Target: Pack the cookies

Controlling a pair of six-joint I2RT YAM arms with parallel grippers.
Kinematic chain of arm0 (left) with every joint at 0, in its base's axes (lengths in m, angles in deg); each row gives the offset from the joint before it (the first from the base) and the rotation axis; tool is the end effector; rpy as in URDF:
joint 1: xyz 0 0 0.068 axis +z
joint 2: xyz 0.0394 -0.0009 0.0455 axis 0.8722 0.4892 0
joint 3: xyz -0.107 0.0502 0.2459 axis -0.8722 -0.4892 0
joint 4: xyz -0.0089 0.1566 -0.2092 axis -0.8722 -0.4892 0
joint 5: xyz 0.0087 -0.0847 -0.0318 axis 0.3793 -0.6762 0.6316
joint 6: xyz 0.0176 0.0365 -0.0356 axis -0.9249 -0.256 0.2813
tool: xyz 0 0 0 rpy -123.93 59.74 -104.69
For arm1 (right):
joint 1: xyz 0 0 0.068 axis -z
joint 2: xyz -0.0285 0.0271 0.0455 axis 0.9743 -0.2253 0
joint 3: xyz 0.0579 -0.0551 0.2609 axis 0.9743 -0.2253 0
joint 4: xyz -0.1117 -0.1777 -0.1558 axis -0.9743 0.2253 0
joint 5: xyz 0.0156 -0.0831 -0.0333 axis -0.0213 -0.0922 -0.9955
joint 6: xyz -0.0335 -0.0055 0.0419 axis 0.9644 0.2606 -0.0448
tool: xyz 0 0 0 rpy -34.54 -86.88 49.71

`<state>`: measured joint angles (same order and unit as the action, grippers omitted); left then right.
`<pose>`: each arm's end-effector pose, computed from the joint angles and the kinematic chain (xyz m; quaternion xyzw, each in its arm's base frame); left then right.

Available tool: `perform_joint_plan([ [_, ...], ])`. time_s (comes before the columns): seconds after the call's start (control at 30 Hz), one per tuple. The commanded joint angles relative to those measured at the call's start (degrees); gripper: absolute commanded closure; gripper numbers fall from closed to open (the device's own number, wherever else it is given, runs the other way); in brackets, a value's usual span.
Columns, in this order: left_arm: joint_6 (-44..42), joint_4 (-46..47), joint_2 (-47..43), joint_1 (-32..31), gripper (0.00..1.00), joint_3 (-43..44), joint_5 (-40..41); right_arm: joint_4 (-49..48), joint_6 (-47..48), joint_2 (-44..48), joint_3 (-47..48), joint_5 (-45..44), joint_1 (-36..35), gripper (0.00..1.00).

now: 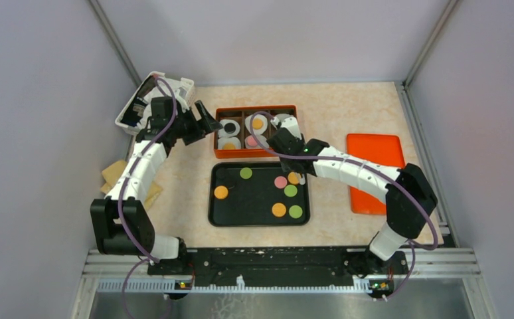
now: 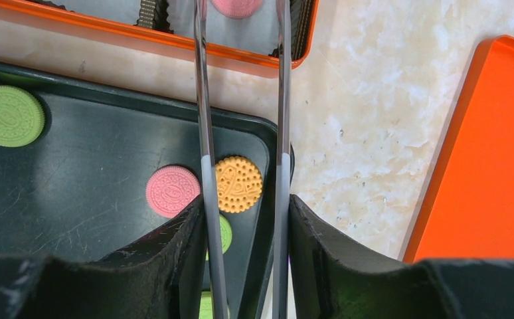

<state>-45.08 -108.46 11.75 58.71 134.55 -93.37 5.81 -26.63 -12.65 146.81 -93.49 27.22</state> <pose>0.3130 -0.0257 0.3054 -0.1147 0.8701 -0.3031 0.3713 0.2366 0.2505 0.2557 -0.1331 0.9161 -0.0475 0.3752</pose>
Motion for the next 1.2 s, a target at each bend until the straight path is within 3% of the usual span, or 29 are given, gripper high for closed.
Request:
perform_joint_plan([
  [0.0, -1.1, 0.8, 0.1, -0.1, 0.09, 1.6, -1.1, -0.7, -0.5, 3.4, 2.1, -0.5, -0.2, 0.58],
  [0.2, -1.3, 1.1, 0.0, -0.1, 0.08, 1.5, -1.4, -0.7, -1.1, 3.7, 2.3, -0.9, -0.2, 0.57],
  [0.3, -1.4, 1.1, 0.1, -0.1, 0.08, 1.6, -1.6, -1.6, -0.9, 5.1, 2.2, -1.1, -0.2, 0.68],
  [0.37, -1.4, 1.1, -0.1, -0.1, 0.08, 1.6, -1.6, -1.6, -0.7, 6.2, 2.6, -1.3, -0.1, 0.82],
  [0.47, -1.4, 1.1, -0.1, -0.1, 0.09, 1.6, -1.4, -0.5, -0.8, 7.8, 3.7, -1.5, -0.2, 0.87],
  [0.7, -1.0, 1.3, 0.1, -0.2, 0.11, 2.0, -0.6, 3.7, -0.8, 11.4, 4.6, -10.5, 1.4, 0.88],
  [0.9, -0.5, 1.4, 1.4, -2.8, 0.20, 4.2, 1.2, 3.7, -1.7, 10.2, 0.8, -7.0, 9.8, 0.89],
  [1.07, 0.4, 0.6, 5.1, -4.7, 0.46, 11.7, 2.2, -1.5, 1.6, 3.6, 2.8, -0.8, 17.4, 0.89],
  [1.17, 0.7, -0.3, 7.4, -5.2, 0.76, 16.0, 3.3, -2.8, 4.0, -1.2, 5.7, 0.9, 19.2, 0.89],
])
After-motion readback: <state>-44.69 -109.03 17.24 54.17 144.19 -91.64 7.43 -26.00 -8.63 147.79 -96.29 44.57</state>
